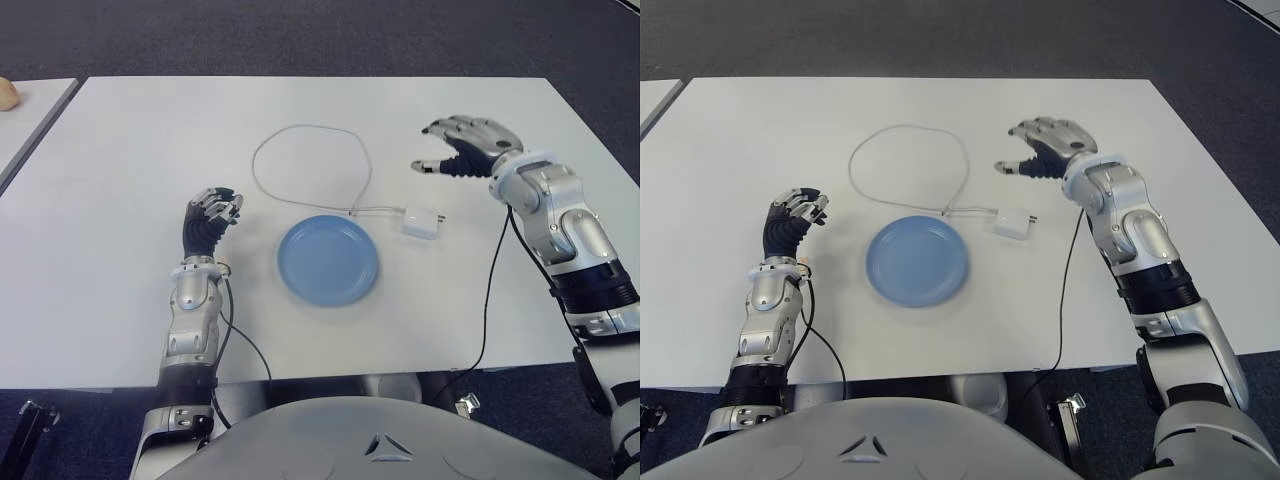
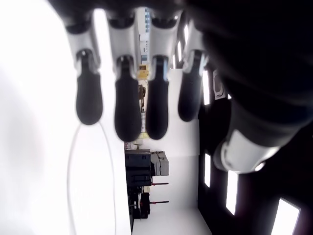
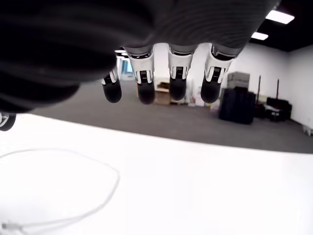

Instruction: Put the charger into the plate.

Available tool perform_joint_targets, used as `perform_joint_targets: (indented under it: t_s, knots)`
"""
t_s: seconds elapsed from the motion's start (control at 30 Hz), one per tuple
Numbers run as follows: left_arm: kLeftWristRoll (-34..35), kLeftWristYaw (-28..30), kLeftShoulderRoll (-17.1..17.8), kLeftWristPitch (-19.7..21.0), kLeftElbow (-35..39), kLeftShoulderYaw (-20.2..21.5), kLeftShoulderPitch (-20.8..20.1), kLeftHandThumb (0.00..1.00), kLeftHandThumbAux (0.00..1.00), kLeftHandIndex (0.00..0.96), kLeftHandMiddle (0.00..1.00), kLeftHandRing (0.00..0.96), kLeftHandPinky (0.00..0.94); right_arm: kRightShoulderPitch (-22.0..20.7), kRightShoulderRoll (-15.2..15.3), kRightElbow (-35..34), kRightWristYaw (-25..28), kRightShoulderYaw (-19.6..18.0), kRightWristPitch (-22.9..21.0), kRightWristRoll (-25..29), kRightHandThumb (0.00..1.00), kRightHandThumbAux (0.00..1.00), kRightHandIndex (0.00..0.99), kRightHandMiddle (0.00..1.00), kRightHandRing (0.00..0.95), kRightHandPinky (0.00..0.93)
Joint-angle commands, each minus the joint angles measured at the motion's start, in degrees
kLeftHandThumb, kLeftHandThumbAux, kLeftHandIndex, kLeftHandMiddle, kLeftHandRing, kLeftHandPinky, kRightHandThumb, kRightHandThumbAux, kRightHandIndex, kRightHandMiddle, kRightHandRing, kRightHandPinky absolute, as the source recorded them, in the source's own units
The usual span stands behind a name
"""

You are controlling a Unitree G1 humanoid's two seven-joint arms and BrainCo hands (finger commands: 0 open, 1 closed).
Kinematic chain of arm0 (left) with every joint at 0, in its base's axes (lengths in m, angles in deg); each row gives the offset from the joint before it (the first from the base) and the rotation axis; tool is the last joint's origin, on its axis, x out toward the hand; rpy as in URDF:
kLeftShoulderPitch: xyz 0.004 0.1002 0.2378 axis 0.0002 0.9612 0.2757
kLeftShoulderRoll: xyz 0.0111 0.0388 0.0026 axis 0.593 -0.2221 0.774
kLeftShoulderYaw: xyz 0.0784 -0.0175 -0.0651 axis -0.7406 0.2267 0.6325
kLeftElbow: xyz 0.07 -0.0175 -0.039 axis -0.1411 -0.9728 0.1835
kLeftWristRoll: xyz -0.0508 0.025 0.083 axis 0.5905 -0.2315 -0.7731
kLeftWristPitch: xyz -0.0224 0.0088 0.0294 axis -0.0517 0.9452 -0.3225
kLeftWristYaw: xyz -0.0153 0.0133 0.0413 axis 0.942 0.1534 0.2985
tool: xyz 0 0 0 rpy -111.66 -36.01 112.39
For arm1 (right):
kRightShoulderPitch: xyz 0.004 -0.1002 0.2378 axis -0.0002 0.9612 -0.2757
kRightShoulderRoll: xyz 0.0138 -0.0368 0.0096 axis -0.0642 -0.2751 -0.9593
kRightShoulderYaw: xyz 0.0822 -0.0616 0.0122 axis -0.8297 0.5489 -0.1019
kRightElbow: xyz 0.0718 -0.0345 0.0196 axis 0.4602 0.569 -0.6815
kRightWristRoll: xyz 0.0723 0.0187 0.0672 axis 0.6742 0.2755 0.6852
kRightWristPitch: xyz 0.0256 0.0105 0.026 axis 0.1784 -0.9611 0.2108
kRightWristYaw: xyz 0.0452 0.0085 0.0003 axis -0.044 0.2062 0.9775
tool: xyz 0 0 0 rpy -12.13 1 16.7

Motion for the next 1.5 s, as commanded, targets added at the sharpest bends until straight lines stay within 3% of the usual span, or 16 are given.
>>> perform_joint_targets:
  t_s: [0.03, 0.33, 0.5, 0.67, 1.13, 1.3, 1.5]
  knots:
    - [0.4, 0.5, 0.3, 1.4, 0.9, 0.2, 0.9, 0.836, 0.675, 0.414, 0.495, 0.605, 0.599, 2.4, 1.2, 4.1, -3.0, -0.5, 5.4, 2.5, 0.492, 0.119, 0.0, 0.0, 0.0, 0.0]
    - [-0.9, -0.6, 0.4, 3.4, 3.5, 0.3, 2.4, 0.834, 0.677, 0.403, 0.506, 0.609, 0.591, 4.3, 1.2, 11.6, -7.4, 0.4, 12.2, 3.9, 0.452, 0.123, 0.0, 0.0, 0.0, 0.0]
    - [-1.3, -0.5, 0.4, 3.9, 5.0, 0.2, 3.2, 0.834, 0.678, 0.401, 0.51, 0.615, 0.602, 8.5, 0.9, 16.8, -11.9, 0.9, 17.8, 5.3, 0.436, 0.127, 0.0, 0.0, 0.0, 0.0]
    - [-1.2, -0.2, 0.6, 4.7, 5.9, 0.1, 3.5, 0.834, 0.678, 0.399, 0.517, 0.625, 0.614, 8.8, 0.3, 21.3, -13.7, 2.3, 21.4, 5.2, 0.419, 0.131, 0.0, 0.0, 0.0, 0.0]
    - [-1.4, -0.4, 1.1, 6.7, 6.6, 0.1, 3.4, 0.834, 0.678, 0.4, 0.513, 0.618, 0.595, 8.1, 1.7, 18.1, -2.5, 3.3, 20.6, 7.6, 0.479, 0.187, 0.0, 0.0, 0.0, 0.0]
    - [-1.2, -0.1, 1.1, 7.2, 7.1, 0.1, 3.6, 0.833, 0.678, 0.401, 0.512, 0.618, 0.602, 6.5, 2.0, 18.4, 2.5, 5.0, 19.4, 6.3, 0.501, 0.177, 0.0, 0.0, 0.0, 0.0]
    - [-0.7, 0.2, 1.1, 7.1, 7.5, 0.3, 4.0, 0.833, 0.678, 0.399, 0.512, 0.617, 0.598, 3.4, 1.3, 21.5, 4.0, 7.8, 19.3, 3.4, 0.505, 0.161, 0.0, 0.0, 0.0, 0.0]
